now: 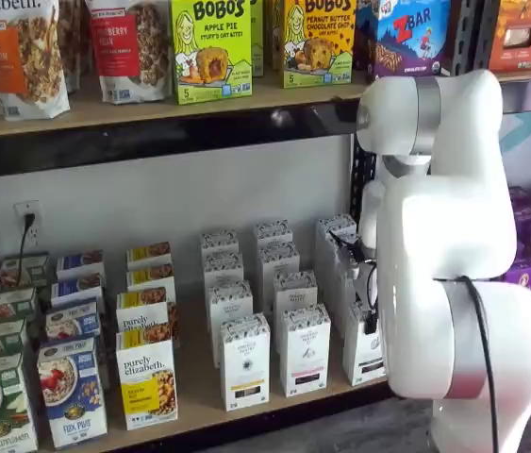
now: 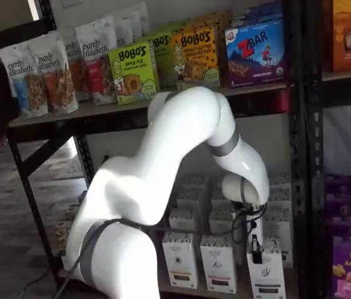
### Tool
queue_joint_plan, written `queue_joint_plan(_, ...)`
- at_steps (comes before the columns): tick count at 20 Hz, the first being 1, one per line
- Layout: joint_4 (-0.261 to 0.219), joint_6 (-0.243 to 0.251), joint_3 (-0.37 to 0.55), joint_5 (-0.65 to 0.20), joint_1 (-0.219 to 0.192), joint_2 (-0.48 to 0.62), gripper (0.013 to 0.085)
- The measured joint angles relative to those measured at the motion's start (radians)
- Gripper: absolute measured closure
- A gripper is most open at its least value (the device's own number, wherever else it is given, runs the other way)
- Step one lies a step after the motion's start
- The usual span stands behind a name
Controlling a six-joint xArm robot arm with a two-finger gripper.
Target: Pick up the white box with a green strip in the middle, on the bottom shelf, the sixth box from the left
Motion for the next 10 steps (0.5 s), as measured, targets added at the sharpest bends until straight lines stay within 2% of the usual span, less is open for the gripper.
queue_joint_plan(5,-0.029,0.029,0.086,-0.044,0.002,-0.054,0.049)
queue_joint_plan(10,-0.083,0.085,0.209,-0.09,0.009,-0.138,0.049)
